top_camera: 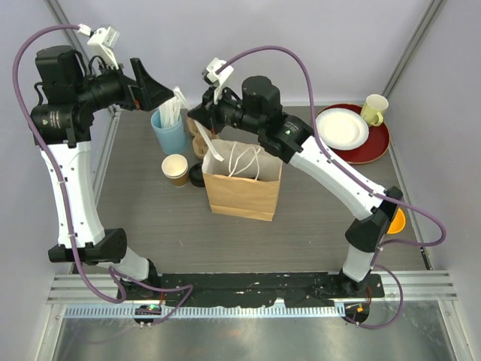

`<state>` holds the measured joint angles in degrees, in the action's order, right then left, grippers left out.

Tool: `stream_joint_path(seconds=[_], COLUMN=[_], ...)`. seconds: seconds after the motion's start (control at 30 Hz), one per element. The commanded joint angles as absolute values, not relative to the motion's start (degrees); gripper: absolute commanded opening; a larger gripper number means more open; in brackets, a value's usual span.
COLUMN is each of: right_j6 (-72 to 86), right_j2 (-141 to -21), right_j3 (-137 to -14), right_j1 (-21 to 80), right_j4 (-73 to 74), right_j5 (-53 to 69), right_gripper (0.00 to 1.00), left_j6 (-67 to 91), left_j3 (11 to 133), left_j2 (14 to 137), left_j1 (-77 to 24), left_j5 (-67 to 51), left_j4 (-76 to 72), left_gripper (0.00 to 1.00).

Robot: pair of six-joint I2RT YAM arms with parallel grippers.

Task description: Pack the takeout coffee

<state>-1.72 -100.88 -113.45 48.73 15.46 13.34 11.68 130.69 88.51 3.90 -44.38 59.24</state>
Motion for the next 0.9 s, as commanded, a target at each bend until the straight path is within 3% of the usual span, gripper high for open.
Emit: stream_joint_path(seconds=[0.0, 0.27, 0.53, 0.87], right_j6=[-0.18, 4.13, 2.20, -6.07], right_j2=[-102.30, -94.49, -93.70, -89.21], right_j3=[-119.88, -96.87, -92.38, -91.85], right_j1=[48.34, 45.97, 45.44, 45.44], right_j4=[10.72, 1.25, 5.17, 23.46], right_j5=[14.50, 15.38, 17.14, 16.17], right_gripper=[0.01, 0.01, 0.01, 0.02], left_j6=[9.93, 8.79, 8.61, 7.65], left_j3=[131.22, 131.22, 130.34, 129.64], left_j2=[87.36, 87.28, 87.36, 87.36], left_j1=[4.39, 4.48, 4.57, 4.48], left_j5=[-41.66, -39.11, -38.32, -38.58], left_j4=[60.12, 60.47, 59.77, 60.47], left_gripper=[1.00, 1.00, 1.00, 1.00])
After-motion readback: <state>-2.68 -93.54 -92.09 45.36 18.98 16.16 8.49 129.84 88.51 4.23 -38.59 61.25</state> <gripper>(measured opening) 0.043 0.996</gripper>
